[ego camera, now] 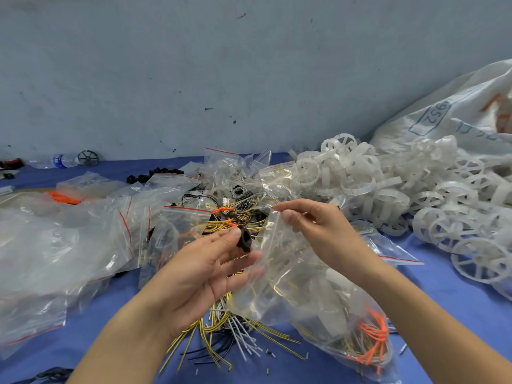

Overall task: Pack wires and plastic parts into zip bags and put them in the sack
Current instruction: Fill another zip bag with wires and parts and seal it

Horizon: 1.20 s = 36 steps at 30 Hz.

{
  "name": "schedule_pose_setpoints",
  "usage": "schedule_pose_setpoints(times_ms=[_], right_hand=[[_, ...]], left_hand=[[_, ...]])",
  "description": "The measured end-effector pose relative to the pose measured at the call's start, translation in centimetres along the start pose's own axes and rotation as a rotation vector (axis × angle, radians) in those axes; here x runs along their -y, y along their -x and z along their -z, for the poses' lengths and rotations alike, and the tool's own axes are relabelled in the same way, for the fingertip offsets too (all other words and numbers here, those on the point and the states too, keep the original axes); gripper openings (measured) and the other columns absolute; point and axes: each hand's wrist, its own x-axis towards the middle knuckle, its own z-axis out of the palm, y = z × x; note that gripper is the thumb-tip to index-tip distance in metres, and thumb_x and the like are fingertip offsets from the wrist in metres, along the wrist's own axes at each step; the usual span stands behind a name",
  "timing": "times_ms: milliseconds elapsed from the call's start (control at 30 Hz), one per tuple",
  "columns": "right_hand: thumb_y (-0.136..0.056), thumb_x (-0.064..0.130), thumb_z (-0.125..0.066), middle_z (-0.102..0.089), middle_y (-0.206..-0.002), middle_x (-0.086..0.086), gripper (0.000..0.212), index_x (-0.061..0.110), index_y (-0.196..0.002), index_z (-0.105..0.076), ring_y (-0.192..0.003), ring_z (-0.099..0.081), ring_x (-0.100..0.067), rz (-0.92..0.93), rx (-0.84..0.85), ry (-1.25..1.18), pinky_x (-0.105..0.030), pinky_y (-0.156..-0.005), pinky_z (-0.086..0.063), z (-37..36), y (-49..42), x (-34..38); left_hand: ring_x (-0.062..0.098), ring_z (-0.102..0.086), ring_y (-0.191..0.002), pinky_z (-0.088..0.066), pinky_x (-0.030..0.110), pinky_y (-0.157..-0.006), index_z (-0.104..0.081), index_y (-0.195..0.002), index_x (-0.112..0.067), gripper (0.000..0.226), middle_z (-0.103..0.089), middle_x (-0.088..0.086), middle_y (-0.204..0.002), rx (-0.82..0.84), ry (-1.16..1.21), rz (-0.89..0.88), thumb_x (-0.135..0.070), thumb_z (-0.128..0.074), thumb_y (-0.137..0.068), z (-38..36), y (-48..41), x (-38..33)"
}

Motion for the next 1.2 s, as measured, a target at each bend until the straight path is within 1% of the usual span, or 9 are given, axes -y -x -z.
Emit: schedule_pose_setpoints(times_ms=[200, 333, 500, 633, 700, 800, 1033, 1133, 1200], right_hand=[[-0.096, 0.028, -0.061, -0.067, -0.079, 0.033, 0.015, 0.041, -0.090, -0.068, -0.080, -0.061, 0.013, -0.020, 0.199, 0.039, -0.005, -0.072, -0.042, -0.3, 0.1, -0.1], [-0.094, 0.029, -0.064, -0.067, -0.082, 0.025, 0.010, 0.035, -0.094, -0.071, -0.082, -0.061, 0.009, -0.037, 0.205, 0.063, -0.007, -0.072, -0.041, -0.6, 0.0, -0.6], [-0.094, 0.034, -0.062, -0.069, -0.085, 0.025, 0.010, 0.037, -0.096, -0.071, -0.085, -0.062, 0.008, -0.061, 0.218, 0.051, -0.007, -0.072, -0.042, -0.5, 0.2, -0.5], [-0.092, 0.046, -0.060, -0.071, -0.086, 0.018, 0.021, 0.031, -0.096, -0.074, -0.081, -0.062, 0.003, -0.094, 0.270, 0.067, -0.017, -0.071, -0.045, -0.7, 0.3, -0.7], [-0.092, 0.043, -0.062, -0.071, -0.085, 0.015, 0.017, 0.031, -0.094, -0.074, -0.079, -0.061, 0.002, -0.095, 0.268, 0.070, -0.021, -0.072, -0.045, -0.7, 0.3, -0.8], [-0.092, 0.036, -0.064, -0.068, -0.080, 0.022, 0.009, 0.037, -0.089, -0.073, -0.075, -0.060, 0.005, -0.060, 0.239, 0.080, -0.015, -0.068, -0.041, -0.7, 0.2, -0.8], [-0.092, 0.028, -0.067, -0.070, -0.076, 0.021, 0.016, 0.040, -0.083, -0.072, -0.071, -0.061, 0.006, -0.014, 0.117, -0.022, -0.011, -0.066, -0.046, -0.3, 0.0, -0.2], [-0.091, 0.030, -0.068, -0.069, -0.073, 0.014, 0.015, 0.039, -0.082, -0.074, -0.068, -0.059, 0.002, -0.029, 0.038, -0.088, -0.015, -0.068, -0.048, 0.2, -0.2, 0.0], [-0.091, 0.031, -0.068, -0.068, -0.071, 0.015, 0.011, 0.037, -0.085, -0.076, -0.067, -0.059, 0.002, -0.048, -0.020, -0.131, -0.017, -0.070, -0.049, 0.8, -0.3, 0.2]], left_hand=[[0.036, -0.065, -0.109, -0.058, 0.044, -0.083, -0.068, -0.116, 0.001, 0.031, -0.068, 0.021, -0.110, 0.136, -0.071, 0.104, -0.020, -0.061, -0.094, 0.0, -0.1, 0.8], [0.037, -0.067, -0.106, -0.056, 0.048, -0.090, -0.067, -0.113, -0.012, 0.021, -0.070, 0.013, -0.110, -0.035, -0.424, 0.065, -0.022, -0.060, -0.096, 0.1, -0.5, 2.0], [0.018, -0.074, -0.086, -0.059, 0.042, -0.085, -0.068, -0.109, -0.024, 0.032, -0.076, 0.000, -0.094, -0.043, -0.776, -0.036, -0.042, -0.072, -0.083, -0.8, -0.6, 3.3], [0.026, -0.073, -0.086, -0.060, 0.036, -0.080, -0.075, -0.096, -0.021, 0.014, -0.076, 0.009, -0.091, 0.051, -0.837, -0.132, -0.026, -0.063, -0.094, -1.3, -0.6, 3.4], [0.029, -0.072, -0.080, -0.057, 0.035, -0.077, -0.074, -0.091, -0.019, 0.017, -0.076, 0.010, -0.086, 0.065, -0.902, -0.188, -0.029, -0.062, -0.094, -1.3, -0.6, 3.3], [0.013, -0.059, -0.061, -0.046, 0.030, -0.063, -0.072, -0.086, -0.017, 0.024, -0.066, -0.002, -0.067, 0.074, -1.099, -0.239, -0.039, -0.063, -0.091, -1.2, -0.3, 3.2], [0.010, -0.040, -0.051, -0.036, 0.032, -0.053, -0.062, -0.077, -0.008, 0.050, -0.050, -0.001, -0.056, 0.120, -1.436, -0.275, -0.049, -0.042, -0.099, 0.4, 0.5, 1.5], [0.011, -0.060, -0.062, -0.049, 0.028, -0.063, -0.074, -0.087, -0.022, 0.064, -0.070, -0.001, -0.074, 0.095, -1.298, -0.289, -0.065, -0.027, -0.094, 0.8, 0.8, 0.3], [0.023, -0.067, -0.083, -0.053, 0.037, -0.081, -0.073, -0.097, -0.036, 0.067, -0.073, -0.007, -0.090, 0.132, -1.302, -0.250, -0.079, -0.023, -0.089, 1.6, 0.9, -0.4]])
